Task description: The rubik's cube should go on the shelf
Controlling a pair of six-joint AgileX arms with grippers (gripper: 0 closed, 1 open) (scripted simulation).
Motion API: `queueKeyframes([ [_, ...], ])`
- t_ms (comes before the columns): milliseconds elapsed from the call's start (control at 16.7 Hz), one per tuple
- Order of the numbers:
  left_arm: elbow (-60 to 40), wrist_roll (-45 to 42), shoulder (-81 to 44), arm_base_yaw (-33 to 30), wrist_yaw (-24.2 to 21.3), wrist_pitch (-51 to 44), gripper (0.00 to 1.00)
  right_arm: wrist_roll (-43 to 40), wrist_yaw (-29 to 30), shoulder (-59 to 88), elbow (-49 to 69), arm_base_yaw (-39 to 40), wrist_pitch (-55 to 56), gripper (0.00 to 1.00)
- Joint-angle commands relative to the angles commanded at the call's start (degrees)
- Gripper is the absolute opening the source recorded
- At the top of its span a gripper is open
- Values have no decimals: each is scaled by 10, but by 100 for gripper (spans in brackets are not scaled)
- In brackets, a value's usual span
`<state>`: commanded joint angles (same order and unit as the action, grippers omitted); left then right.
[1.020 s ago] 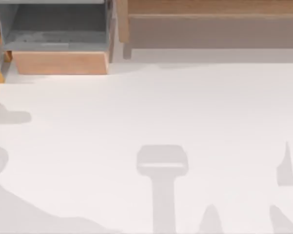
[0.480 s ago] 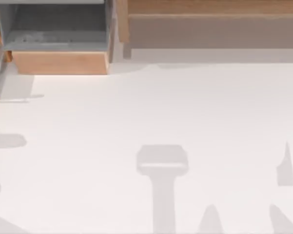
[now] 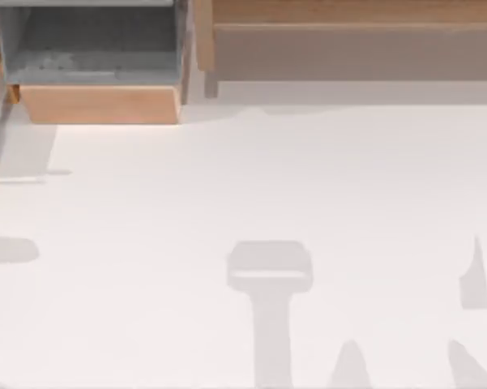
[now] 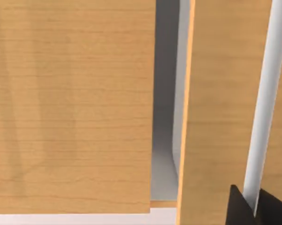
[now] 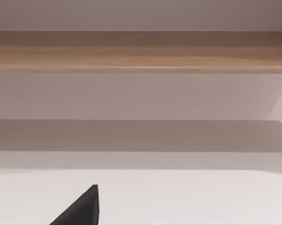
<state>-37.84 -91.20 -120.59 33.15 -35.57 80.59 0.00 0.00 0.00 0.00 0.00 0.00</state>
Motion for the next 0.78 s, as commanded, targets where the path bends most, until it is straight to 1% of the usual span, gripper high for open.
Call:
queueKeyframes([
  [300, 89, -1, 35, 51, -51, 50, 0, 0, 0, 0, 0, 0, 0, 100],
  [600, 100, -2, 40, 58, -59, 57, 0, 0, 0, 0, 0, 0, 0, 100],
  [780, 100, -2, 40, 58, -59, 57, 23, 0, 0, 0, 0, 0, 0, 100],
])
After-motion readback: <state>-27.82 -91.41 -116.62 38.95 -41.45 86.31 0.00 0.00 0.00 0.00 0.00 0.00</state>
